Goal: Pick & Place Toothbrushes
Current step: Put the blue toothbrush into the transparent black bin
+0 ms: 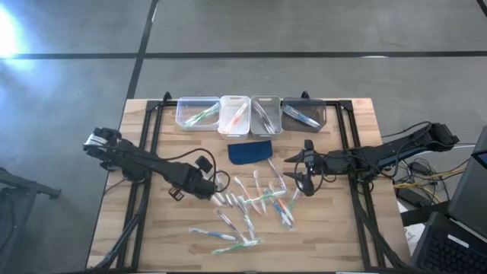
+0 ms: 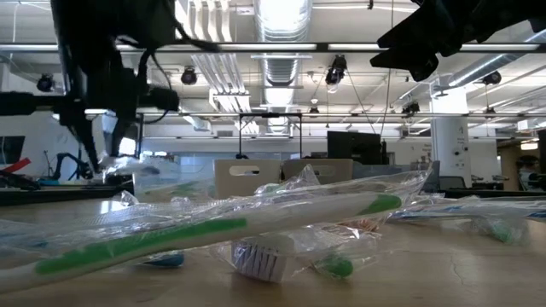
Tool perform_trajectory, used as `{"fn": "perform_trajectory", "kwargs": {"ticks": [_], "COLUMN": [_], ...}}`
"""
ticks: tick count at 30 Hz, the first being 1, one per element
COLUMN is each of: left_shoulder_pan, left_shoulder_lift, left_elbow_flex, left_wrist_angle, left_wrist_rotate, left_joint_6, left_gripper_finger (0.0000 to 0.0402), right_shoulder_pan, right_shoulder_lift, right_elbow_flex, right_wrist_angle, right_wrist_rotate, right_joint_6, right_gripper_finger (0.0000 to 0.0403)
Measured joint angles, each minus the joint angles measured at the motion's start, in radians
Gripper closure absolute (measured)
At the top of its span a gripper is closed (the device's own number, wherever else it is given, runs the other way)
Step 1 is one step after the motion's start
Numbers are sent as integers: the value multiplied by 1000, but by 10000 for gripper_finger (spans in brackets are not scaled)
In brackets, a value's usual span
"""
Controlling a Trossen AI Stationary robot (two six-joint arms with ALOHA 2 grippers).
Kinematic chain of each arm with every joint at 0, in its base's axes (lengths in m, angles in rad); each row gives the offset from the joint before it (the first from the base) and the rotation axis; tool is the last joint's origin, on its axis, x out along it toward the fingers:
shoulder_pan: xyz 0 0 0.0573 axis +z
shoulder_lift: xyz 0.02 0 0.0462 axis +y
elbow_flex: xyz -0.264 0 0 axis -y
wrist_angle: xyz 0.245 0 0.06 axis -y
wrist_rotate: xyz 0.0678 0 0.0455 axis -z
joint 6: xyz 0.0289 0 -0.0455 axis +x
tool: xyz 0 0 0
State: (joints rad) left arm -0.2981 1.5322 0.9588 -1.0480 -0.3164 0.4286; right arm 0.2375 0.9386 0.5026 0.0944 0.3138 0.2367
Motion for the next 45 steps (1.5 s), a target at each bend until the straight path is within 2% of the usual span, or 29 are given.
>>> {"fn": "perform_trajectory", "kwargs": {"ticks": [7,12,16,21,32,36,40,45], "left_shoulder_pan": [-30,-34,-33,-27,22,50,77,97], "left_shoulder_lift": [-1,-1,-2,-2,13,26,41,64], "left_elbow_flex": [127,207,248,259,231,230,230,232], "left_wrist_angle": [-48,-32,33,240,896,1078,1198,1237], "left_wrist_rotate": [-182,-334,-467,-573,-587,-579,-543,-490], "left_joint_6": [84,219,370,614,1232,1395,1509,1586], "left_gripper_finger": [337,337,337,337,337,337,337,337], "right_shoulder_pan": [0,0,0,0,0,0,0,0], "right_shoulder_lift": [0,0,0,0,0,0,0,0], "right_elbow_flex": [0,0,0,0,0,0,0,0], "right_wrist_angle": [0,0,0,0,0,0,3,36], "right_wrist_rotate": [0,0,0,0,0,0,0,-9], "right_joint_6": [4,67,126,170,253,309,351,396], "right_gripper_finger": [163,148,138,128,110,105,101,94]}}
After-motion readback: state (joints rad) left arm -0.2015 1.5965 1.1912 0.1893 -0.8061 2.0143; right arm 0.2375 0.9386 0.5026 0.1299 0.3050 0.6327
